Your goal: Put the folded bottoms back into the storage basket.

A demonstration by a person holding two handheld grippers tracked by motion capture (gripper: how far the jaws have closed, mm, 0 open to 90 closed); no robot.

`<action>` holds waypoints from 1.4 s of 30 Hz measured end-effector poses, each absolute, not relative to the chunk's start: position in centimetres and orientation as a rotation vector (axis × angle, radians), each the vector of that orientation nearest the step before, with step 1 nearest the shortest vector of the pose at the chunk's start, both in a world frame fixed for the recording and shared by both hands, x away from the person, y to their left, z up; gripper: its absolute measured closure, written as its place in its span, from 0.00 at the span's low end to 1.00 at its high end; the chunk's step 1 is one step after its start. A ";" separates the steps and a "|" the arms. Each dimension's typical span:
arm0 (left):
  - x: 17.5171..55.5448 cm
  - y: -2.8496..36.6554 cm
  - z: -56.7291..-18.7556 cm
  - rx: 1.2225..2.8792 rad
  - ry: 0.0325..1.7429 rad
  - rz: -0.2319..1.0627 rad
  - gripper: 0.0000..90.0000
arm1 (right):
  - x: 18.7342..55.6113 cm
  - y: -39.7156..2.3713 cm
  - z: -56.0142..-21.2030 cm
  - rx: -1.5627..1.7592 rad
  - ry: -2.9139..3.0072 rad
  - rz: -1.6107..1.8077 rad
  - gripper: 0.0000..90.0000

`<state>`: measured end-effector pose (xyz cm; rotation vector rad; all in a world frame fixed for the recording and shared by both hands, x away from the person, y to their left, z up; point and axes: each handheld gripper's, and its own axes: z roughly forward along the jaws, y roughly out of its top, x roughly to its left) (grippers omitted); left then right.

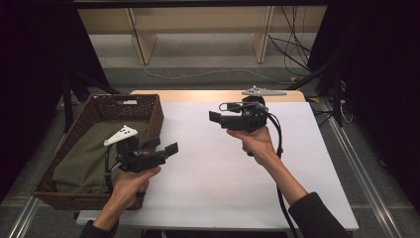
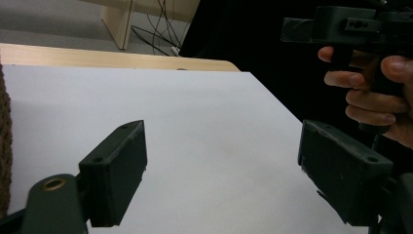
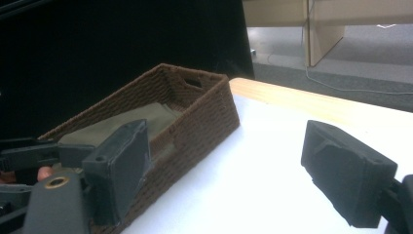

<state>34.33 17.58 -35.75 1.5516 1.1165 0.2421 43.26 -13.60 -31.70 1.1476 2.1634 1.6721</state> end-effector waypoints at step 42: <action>32.6 15.2 -38.3 1.594 0.942 0.340 0.17 | 35.9 -19.1 -35.9 1.093 2.050 1.712 0.17</action>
